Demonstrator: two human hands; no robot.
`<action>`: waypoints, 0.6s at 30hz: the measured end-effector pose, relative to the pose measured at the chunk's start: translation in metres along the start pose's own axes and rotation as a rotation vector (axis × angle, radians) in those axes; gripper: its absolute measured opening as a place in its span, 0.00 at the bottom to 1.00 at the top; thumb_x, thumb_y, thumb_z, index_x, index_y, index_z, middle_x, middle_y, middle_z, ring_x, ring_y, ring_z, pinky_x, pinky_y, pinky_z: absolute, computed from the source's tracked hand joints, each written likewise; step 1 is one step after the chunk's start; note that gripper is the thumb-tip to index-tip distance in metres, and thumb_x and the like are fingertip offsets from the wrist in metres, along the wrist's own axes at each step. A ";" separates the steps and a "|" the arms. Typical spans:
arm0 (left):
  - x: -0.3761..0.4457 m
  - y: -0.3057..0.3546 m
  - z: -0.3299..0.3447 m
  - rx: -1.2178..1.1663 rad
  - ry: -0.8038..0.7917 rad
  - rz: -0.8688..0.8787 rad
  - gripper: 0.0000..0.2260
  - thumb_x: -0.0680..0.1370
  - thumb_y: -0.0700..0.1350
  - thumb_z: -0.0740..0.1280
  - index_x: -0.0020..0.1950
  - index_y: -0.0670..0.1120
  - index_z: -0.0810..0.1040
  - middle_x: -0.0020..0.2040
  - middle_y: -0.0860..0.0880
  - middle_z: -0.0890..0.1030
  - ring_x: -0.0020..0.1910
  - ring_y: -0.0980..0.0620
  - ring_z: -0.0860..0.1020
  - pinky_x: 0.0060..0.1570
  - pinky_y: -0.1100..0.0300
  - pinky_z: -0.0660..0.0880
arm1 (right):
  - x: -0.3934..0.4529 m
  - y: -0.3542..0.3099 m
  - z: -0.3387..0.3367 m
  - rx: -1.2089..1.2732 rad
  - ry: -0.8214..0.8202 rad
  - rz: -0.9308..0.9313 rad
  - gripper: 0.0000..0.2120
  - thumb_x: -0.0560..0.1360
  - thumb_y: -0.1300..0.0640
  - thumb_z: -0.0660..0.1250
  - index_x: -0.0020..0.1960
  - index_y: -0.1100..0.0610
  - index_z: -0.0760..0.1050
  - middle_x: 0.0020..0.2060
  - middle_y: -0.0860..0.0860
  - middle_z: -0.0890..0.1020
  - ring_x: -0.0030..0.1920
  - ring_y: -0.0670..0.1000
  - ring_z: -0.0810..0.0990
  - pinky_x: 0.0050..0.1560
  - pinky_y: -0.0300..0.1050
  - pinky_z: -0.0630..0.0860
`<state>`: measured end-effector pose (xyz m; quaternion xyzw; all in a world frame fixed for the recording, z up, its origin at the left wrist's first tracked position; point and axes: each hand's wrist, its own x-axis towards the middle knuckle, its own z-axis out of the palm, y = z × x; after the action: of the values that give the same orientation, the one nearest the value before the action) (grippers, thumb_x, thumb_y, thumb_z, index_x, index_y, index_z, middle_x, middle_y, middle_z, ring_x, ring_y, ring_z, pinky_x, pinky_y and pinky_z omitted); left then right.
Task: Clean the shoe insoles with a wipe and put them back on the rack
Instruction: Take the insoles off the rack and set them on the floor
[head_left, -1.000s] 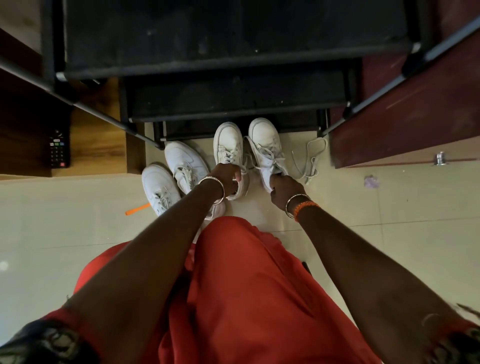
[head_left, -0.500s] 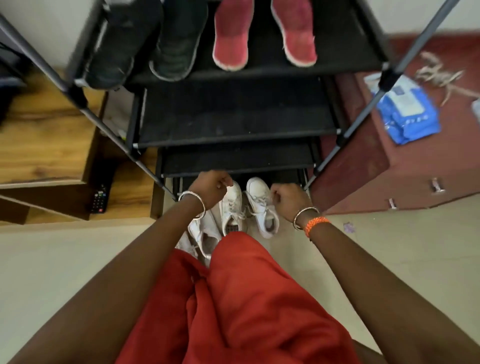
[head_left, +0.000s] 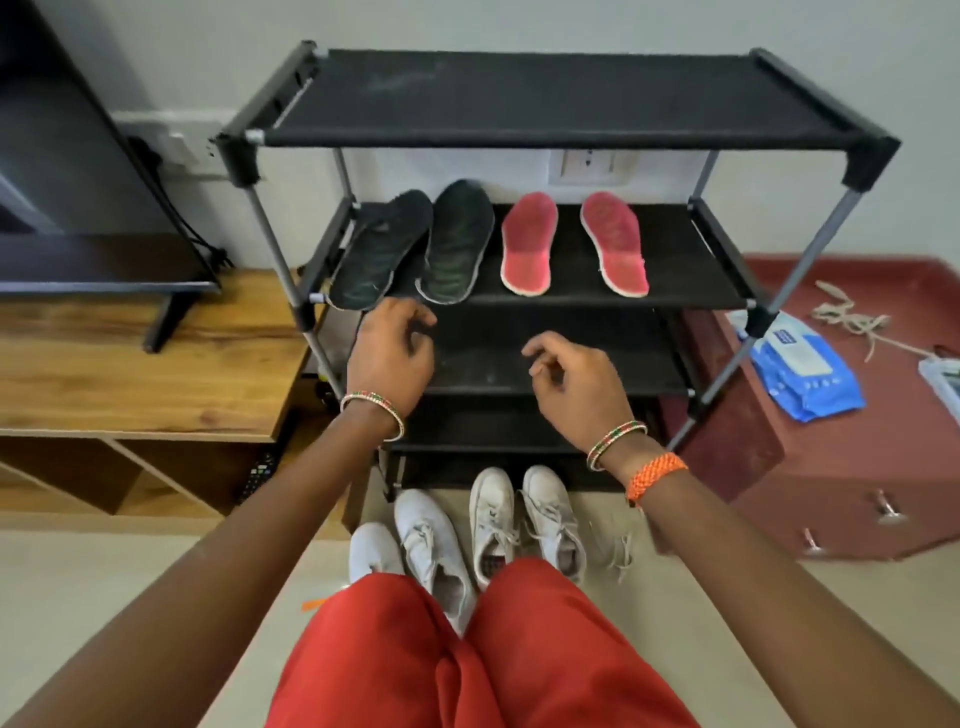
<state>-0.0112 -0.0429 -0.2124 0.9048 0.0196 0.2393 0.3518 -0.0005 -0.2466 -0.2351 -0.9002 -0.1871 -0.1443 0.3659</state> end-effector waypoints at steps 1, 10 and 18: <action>0.009 -0.002 -0.008 0.039 0.028 -0.008 0.09 0.72 0.36 0.62 0.50 0.44 0.78 0.50 0.46 0.78 0.51 0.47 0.75 0.49 0.60 0.69 | 0.009 -0.008 0.005 0.059 0.047 0.013 0.12 0.71 0.66 0.63 0.52 0.56 0.76 0.34 0.49 0.80 0.33 0.49 0.77 0.37 0.47 0.77; 0.057 -0.048 -0.013 0.149 0.102 -0.601 0.24 0.78 0.52 0.65 0.66 0.37 0.65 0.64 0.36 0.70 0.62 0.37 0.70 0.58 0.46 0.69 | 0.114 -0.055 0.060 0.469 -0.148 0.636 0.22 0.76 0.46 0.64 0.63 0.57 0.62 0.36 0.58 0.79 0.24 0.51 0.76 0.23 0.42 0.75; 0.047 -0.029 -0.012 -1.113 0.192 -1.055 0.04 0.78 0.36 0.64 0.44 0.37 0.71 0.34 0.42 0.75 0.24 0.51 0.79 0.24 0.63 0.77 | 0.110 -0.071 0.065 0.697 -0.069 0.670 0.10 0.78 0.66 0.59 0.57 0.59 0.64 0.32 0.60 0.77 0.22 0.51 0.78 0.21 0.41 0.76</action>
<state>0.0287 -0.0042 -0.2036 0.4410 0.3553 0.0920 0.8190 0.0735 -0.1281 -0.1936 -0.7391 0.0639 0.0825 0.6655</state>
